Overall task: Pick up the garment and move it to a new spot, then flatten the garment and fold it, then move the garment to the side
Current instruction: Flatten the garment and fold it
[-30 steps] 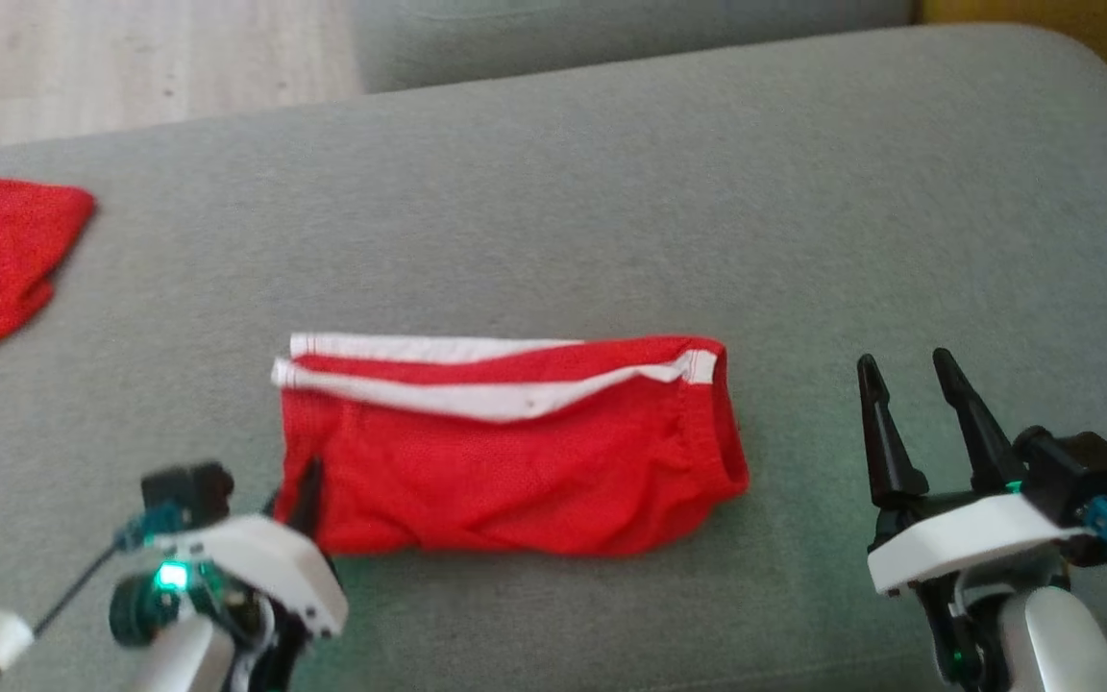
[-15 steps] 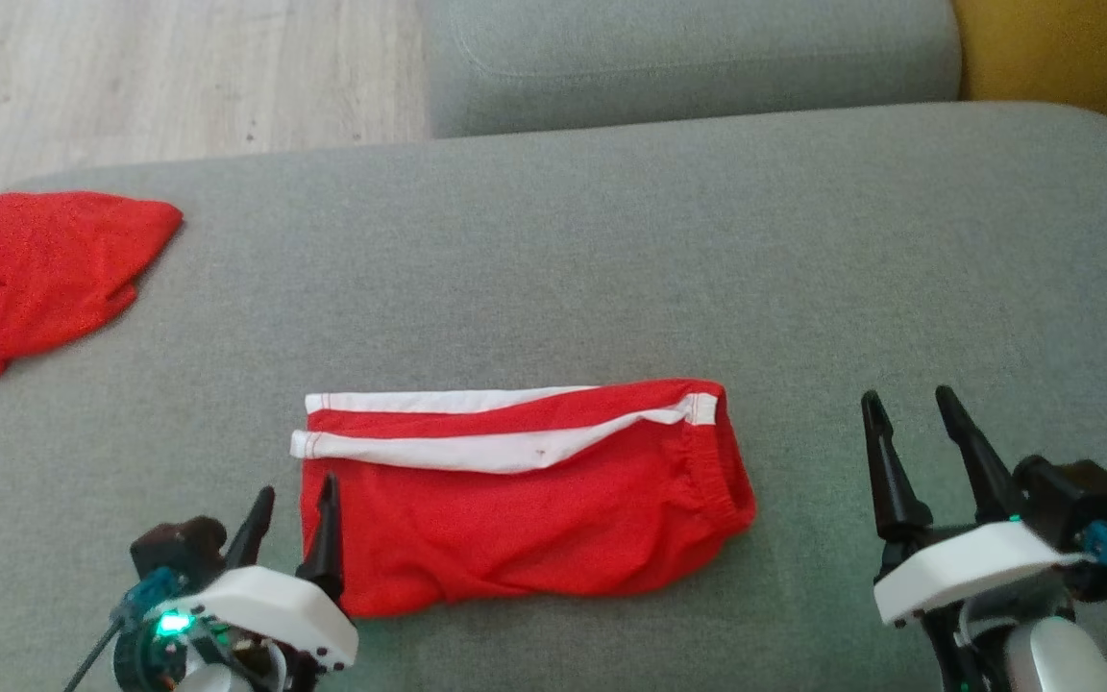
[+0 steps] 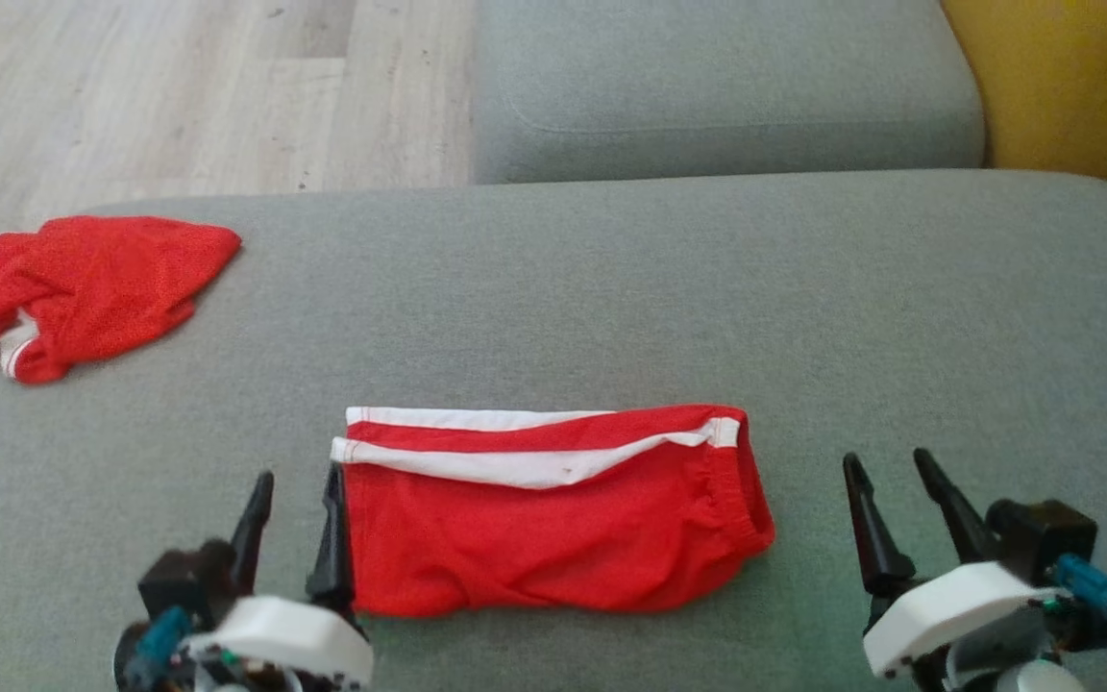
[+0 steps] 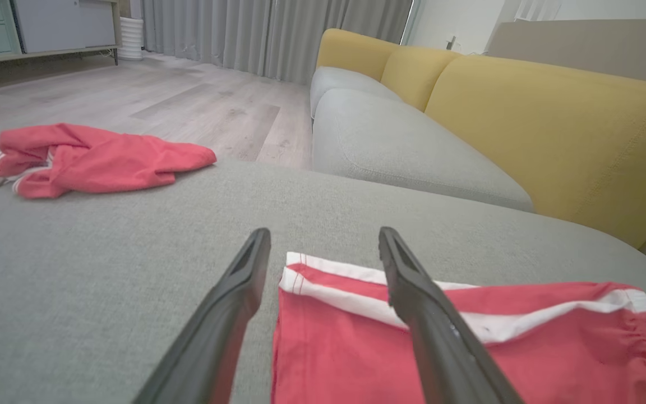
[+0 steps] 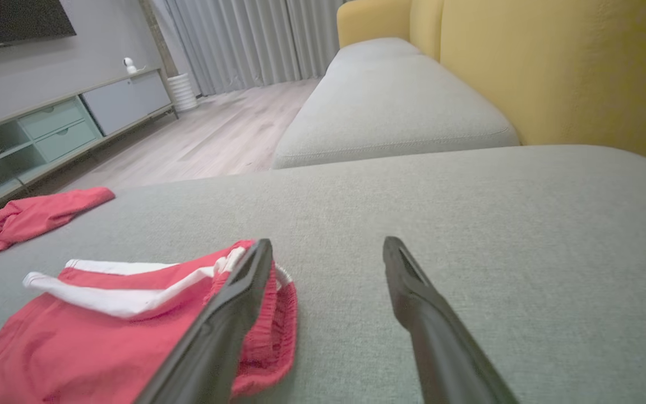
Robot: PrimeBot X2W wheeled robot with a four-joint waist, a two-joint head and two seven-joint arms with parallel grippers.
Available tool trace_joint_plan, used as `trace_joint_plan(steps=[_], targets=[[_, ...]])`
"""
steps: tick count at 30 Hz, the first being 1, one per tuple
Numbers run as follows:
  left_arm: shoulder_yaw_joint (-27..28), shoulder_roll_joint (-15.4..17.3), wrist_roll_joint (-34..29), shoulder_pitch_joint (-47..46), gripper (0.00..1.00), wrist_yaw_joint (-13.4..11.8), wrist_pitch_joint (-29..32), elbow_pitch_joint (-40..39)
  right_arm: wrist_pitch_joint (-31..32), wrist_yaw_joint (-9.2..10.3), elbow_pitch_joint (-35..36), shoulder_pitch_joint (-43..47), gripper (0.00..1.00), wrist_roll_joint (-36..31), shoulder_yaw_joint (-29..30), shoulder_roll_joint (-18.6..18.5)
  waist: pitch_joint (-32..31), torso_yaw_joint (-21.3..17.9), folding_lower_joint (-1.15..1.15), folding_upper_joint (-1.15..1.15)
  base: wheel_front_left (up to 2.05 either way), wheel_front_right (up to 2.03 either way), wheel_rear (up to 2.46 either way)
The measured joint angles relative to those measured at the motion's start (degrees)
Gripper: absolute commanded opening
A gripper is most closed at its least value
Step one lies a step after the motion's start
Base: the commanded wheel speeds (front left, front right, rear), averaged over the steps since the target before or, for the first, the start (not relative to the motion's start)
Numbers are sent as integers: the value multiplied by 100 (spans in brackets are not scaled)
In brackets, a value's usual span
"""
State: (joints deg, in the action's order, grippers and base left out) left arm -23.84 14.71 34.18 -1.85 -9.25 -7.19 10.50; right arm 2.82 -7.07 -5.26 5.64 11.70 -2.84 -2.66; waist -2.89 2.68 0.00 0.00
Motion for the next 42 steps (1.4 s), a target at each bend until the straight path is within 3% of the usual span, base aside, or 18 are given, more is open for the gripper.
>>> trace_joint_plan(steps=[14,25,33,34,35,36,37,38,42], targets=[[-131,116,-199,310,100,-246,5,-335,675,0,-625,-346,100,40,-436,2,-97,427,0,0,0,0,0],[-231,55,-198,311,100,-271,-3,-341,1397,0,-2131,-1100,100,-526,-101,3,-20,969,0,0,0,0,0],[-234,24,-194,311,100,-270,-53,-263,1670,0,-3002,-1478,100,-275,13,2,62,1148,1,0,0,0,0],[-235,20,-191,311,100,-271,-54,-253,1707,0,-3082,-1540,95,-178,11,2,67,1149,1,0,0,0,0],[-236,18,-188,311,100,-271,-57,-246,1738,0,-3156,-1597,65,-99,8,2,71,1144,1,0,0,0,0],[-241,11,-188,311,100,-280,-75,-240,1746,0,-3217,-1644,47,-27,-2,2,75,1136,0,0,0,0,0],[-250,5,-188,311,100,-281,-81,-231,1749,0,-3277,-1689,13,43,-13,2,78,1123,0,0,0,0,0],[-258,-2,-188,311,100,-285,-96,-225,1782,0,-3316,-1728,0,108,-33,3,79,1102,0,0,0,0,0],[-287,-24,-188,311,100,-285,-98,-221,1860,-3,-3426,-1855,0,503,-70,4,80,965,0,0,0,0,0]])
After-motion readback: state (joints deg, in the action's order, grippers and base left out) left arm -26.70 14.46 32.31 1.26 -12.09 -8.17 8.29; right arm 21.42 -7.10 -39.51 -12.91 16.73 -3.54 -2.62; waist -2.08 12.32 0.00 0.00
